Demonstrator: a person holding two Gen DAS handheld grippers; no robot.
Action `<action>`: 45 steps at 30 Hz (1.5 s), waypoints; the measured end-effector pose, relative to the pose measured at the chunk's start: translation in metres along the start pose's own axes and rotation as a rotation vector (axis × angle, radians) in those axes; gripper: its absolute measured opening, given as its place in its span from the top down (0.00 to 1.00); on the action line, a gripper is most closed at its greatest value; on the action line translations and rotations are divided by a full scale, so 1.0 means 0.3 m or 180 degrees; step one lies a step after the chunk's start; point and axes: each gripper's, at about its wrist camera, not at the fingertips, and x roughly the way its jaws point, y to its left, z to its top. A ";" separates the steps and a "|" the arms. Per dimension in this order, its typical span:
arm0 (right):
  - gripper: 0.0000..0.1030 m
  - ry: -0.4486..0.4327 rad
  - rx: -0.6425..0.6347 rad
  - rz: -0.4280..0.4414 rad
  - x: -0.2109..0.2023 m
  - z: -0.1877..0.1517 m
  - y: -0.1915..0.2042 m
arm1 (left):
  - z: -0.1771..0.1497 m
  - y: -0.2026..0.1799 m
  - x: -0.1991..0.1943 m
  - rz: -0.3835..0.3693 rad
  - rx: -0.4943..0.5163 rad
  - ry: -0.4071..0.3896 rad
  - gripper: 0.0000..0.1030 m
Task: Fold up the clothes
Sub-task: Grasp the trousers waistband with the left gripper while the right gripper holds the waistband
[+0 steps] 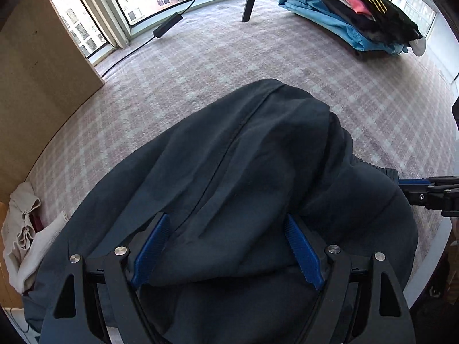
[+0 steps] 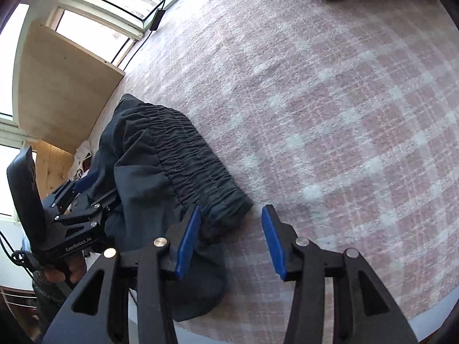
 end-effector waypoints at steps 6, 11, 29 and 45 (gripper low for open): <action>0.55 -0.0017 -0.0040 -0.0160 0.035 0.010 0.042 | -0.001 0.067 -0.041 -0.0030 -0.0075 -0.0157 0.22; 0.87 -0.0360 -0.0317 -0.0185 0.019 0.035 0.123 | 0.009 0.122 -0.090 -0.0011 -0.0029 -0.0277 0.22; 0.91 -0.0633 -0.0579 -0.0940 -0.471 -0.279 -0.116 | 0.174 0.082 -0.062 -0.0333 0.0530 -0.0198 0.21; 0.91 -0.0520 -0.0448 -0.1206 -0.429 -0.359 -0.201 | 0.129 -0.101 0.055 -0.0499 0.1042 0.0256 0.22</action>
